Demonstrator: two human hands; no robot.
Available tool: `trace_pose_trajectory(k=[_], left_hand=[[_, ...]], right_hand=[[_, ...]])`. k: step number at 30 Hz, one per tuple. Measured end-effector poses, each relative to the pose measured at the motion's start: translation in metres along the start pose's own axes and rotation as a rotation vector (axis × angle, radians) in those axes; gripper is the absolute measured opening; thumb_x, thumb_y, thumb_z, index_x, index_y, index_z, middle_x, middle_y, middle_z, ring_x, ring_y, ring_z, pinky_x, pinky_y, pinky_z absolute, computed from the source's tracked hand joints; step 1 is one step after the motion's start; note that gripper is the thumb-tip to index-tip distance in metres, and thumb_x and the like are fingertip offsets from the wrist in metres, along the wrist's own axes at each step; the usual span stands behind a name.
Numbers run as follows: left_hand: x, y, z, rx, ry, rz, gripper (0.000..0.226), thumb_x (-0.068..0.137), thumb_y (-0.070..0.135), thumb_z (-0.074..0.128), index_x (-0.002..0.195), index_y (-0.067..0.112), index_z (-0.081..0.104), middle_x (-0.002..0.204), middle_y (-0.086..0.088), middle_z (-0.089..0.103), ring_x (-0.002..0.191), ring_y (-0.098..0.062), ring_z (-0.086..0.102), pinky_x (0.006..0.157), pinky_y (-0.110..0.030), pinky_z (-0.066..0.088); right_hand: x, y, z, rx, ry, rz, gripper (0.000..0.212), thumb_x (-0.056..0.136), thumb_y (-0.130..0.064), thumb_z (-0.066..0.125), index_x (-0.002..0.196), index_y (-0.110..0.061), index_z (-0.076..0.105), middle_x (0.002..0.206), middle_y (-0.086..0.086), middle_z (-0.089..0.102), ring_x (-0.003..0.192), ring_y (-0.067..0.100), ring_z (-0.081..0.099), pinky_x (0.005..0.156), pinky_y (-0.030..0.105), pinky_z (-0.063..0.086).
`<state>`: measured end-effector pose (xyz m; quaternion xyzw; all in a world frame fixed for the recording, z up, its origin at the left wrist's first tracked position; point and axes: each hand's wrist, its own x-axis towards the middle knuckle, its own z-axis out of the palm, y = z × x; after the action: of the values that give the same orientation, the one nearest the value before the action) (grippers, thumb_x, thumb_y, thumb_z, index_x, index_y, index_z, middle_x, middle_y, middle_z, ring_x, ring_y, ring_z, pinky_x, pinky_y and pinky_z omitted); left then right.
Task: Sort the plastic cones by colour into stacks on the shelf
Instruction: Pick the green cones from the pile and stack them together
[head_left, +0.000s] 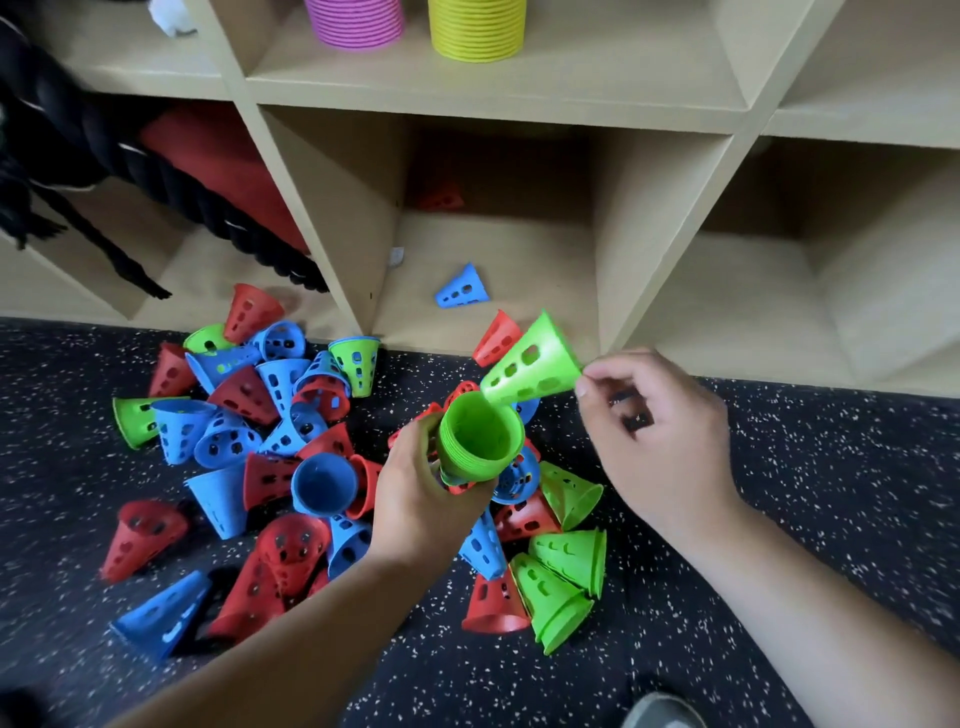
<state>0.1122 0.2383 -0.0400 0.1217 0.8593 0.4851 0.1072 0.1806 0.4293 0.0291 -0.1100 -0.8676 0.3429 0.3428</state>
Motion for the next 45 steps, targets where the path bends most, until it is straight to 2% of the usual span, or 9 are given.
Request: trace_pose_trajectory(k=[4,8,12,15,21,28,34,39,45], left_hand=[[-0.012,0.002,-0.005,-0.013,0.042,-0.001,0.063,0.066,0.029,0.091,0.115,0.040,0.052,0.109,0.016,0.063,0.098,0.008,0.059,0.081,-0.005,0.042],[-0.026,-0.003,-0.009,-0.024,0.078,0.013,0.063,0.066,0.030,0.092,0.110,0.046,0.050,0.107,0.020,0.063,0.100,0.001,0.061,0.084,-0.012,0.048],[-0.038,-0.011,-0.010,-0.048,0.052,0.007,0.064,0.066,0.029,0.091,0.112,0.049,0.051,0.111,0.019,0.064,0.104,-0.006,0.064,0.090,-0.036,0.057],[-0.042,-0.017,-0.007,-0.049,0.067,-0.002,0.064,0.065,0.032,0.090,0.117,0.042,0.053,0.113,0.016,0.065,0.104,-0.008,0.065,0.089,-0.040,0.057],[-0.044,-0.020,0.000,-0.026,0.064,-0.034,0.063,0.065,0.032,0.090,0.116,0.041,0.054,0.110,0.018,0.065,0.102,-0.006,0.065,0.088,-0.039,0.058],[-0.040,-0.018,0.006,0.029,0.052,-0.055,0.063,0.066,0.031,0.090,0.115,0.041,0.052,0.109,0.019,0.062,0.101,-0.001,0.061,0.087,-0.035,0.057],[-0.036,-0.011,0.016,0.035,0.003,-0.058,0.062,0.069,0.026,0.089,0.121,0.030,0.056,0.110,0.020,0.059,0.098,0.008,0.055,0.079,-0.002,0.039],[-0.034,-0.003,0.024,0.014,-0.003,-0.036,0.064,0.067,0.033,0.089,0.121,0.030,0.056,0.111,0.018,0.060,0.100,0.001,0.057,0.082,-0.006,0.041],[-0.037,-0.002,0.023,0.006,0.003,-0.035,0.062,0.068,0.028,0.089,0.118,0.034,0.054,0.110,0.020,0.060,0.101,0.004,0.057,0.084,-0.006,0.041]], right_hand=[[-0.020,-0.010,0.007,0.025,-0.247,-0.192,0.013,0.091,-0.015,0.068,0.099,-0.006,0.071,0.101,0.001,0.068,0.089,0.011,0.065,0.070,0.028,0.056],[-0.038,-0.008,0.004,0.193,-0.197,-0.043,0.022,0.089,-0.016,0.065,0.107,-0.004,0.071,0.106,0.001,0.067,0.086,0.013,0.066,0.065,0.023,0.057],[-0.055,0.015,-0.005,0.102,-0.066,0.411,0.013,0.090,-0.008,0.066,0.092,-0.019,0.072,0.087,-0.004,0.070,0.074,0.008,0.061,0.058,0.015,0.046],[-0.074,0.042,0.000,-0.137,-0.227,0.779,0.006,0.088,-0.025,0.067,0.086,-0.027,0.072,0.085,-0.011,0.072,0.073,0.008,0.064,0.066,0.023,0.048],[-0.092,0.063,0.030,-0.139,-0.322,1.152,0.038,0.077,-0.054,0.076,0.076,-0.016,0.074,0.071,0.000,0.071,0.064,0.020,0.064,0.057,0.028,0.045],[-0.081,0.060,0.031,-0.033,-0.159,0.972,0.017,0.087,-0.025,0.069,0.102,-0.024,0.077,0.082,-0.007,0.073,0.060,0.010,0.060,0.058,0.025,0.048],[-0.050,0.012,-0.025,0.157,0.022,0.361,0.020,0.091,-0.013,0.069,0.110,-0.017,0.073,0.099,-0.006,0.070,0.067,-0.002,0.059,0.061,0.008,0.042],[-0.047,-0.011,-0.020,0.174,-0.139,0.092,0.021,0.088,-0.014,0.073,0.108,-0.020,0.074,0.100,-0.005,0.073,0.078,0.006,0.064,0.061,0.019,0.048],[-0.072,0.010,-0.016,0.209,-0.069,0.325,0.021,0.089,-0.012,0.069,0.110,-0.013,0.072,0.106,-0.003,0.066,0.071,0.017,0.057,0.056,0.022,0.049]])
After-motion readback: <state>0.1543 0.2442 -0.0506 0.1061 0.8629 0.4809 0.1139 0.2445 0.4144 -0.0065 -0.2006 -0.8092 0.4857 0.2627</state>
